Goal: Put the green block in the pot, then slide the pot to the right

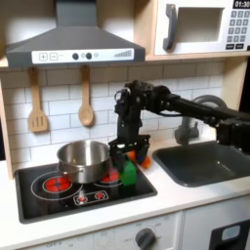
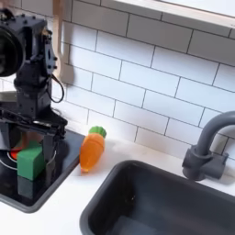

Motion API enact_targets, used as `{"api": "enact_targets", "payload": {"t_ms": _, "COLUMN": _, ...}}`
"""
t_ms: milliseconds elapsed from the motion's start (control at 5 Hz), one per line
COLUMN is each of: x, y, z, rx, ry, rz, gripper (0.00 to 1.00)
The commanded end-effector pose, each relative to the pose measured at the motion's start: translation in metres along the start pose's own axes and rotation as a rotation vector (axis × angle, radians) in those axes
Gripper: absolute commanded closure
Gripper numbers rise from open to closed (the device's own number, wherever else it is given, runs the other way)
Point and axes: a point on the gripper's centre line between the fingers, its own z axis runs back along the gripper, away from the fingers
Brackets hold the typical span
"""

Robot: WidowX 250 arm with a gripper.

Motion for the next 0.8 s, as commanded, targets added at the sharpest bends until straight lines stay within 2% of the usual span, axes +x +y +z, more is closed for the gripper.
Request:
{"api": "enact_targets", "payload": {"t_ms": 0, "x": 0.001, "y": -0.003, "z": -0.013, "rx": -0.002, "ry": 0.034, "rz": -0.014, "gripper": 0.0}}
{"api": "enact_targets", "payload": {"t_ms": 600, "x": 0.005, "y": -0.005, "z": -0.029, "rx": -0.013, "ry": 0.085, "rz": -0.05, "gripper": 0.0}}
